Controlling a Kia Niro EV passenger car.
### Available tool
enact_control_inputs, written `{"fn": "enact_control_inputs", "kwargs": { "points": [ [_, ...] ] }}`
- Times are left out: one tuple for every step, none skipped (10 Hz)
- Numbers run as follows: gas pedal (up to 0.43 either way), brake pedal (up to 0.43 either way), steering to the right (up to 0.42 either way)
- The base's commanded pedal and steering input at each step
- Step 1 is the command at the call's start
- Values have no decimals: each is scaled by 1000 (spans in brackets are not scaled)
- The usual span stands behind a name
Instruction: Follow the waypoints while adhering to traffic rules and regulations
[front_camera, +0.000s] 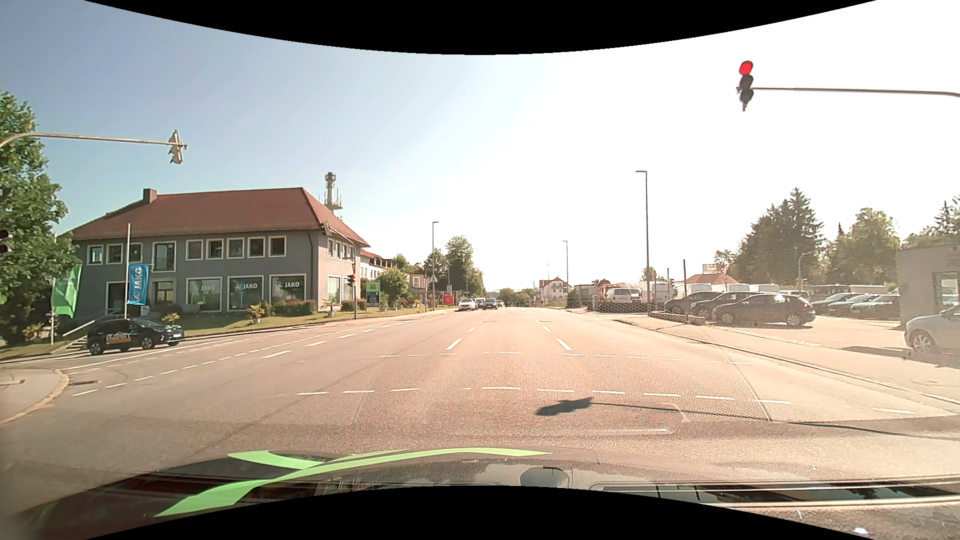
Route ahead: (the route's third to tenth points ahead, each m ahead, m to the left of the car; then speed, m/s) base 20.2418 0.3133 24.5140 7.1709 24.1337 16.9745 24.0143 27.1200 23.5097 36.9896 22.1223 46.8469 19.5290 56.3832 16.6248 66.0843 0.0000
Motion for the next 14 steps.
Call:
{"fn": "enact_control_inputs", "kwargs": {
  "points": [
    [0, 274, -19],
    [0, 280, -19],
    [0, 280, -19],
    [0, 280, -20],
    [0, 280, -20],
    [0, 280, -19],
    [0, 280, -19],
    [0, 280, -20],
    [0, 280, -20],
    [0, 280, -21],
    [0, 274, -21],
    [0, 280, -21],
    [0, 280, -20],
    [0, 280, -21]
  ]
}}
